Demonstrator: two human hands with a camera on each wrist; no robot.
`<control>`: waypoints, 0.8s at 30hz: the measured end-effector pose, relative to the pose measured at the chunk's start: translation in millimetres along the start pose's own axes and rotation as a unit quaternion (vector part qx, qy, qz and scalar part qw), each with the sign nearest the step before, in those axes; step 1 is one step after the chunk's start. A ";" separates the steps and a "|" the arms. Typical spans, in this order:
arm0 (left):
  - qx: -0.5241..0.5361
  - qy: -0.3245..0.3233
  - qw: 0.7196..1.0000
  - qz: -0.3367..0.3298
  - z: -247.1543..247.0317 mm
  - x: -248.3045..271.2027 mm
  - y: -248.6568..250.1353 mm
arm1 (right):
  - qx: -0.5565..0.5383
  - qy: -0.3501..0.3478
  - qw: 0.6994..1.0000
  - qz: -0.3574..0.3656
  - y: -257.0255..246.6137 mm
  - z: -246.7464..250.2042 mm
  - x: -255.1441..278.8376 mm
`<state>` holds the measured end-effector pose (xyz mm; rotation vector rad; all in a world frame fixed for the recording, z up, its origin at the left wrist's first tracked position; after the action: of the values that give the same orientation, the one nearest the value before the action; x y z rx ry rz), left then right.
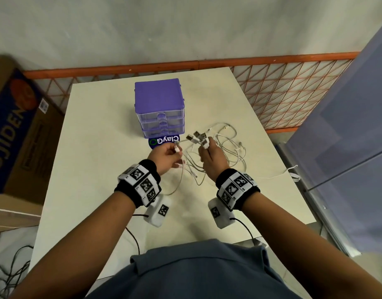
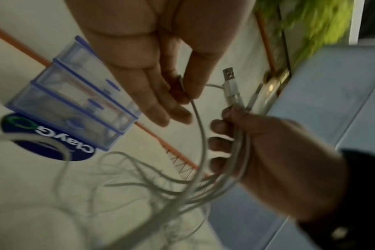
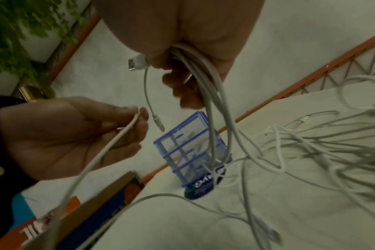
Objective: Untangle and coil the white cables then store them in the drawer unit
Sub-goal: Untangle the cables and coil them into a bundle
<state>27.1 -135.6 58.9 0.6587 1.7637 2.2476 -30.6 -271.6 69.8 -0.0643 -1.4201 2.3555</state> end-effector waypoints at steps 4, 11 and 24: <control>0.118 0.071 0.990 -0.030 0.7 -1.8 24.2 | -0.065 -0.028 0.997 0.030 -23.0 -14.1 -3.6; 0.194 0.107 0.975 -0.026 11.2 -13.1 31.5 | -0.082 -0.048 0.995 0.035 -34.7 -28.5 -6.8; 0.349 0.080 0.931 0.065 8.7 -20.4 34.6 | -0.108 -0.015 0.990 0.086 -45.3 -16.1 -15.5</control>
<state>52.8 -145.9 89.3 0.7362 2.7039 1.7388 1.2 -244.8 98.5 -0.2194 -1.7431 2.3330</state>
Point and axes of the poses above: each hand's wrist, its own x-axis away from the middle knuckle, its own z-axis out of the back of the hand, y = z × x, the point moved 4 cm from there along -x, towards the middle knuckle, and after that the axes turned 9 degrees about -z, right-handed, at the moved point
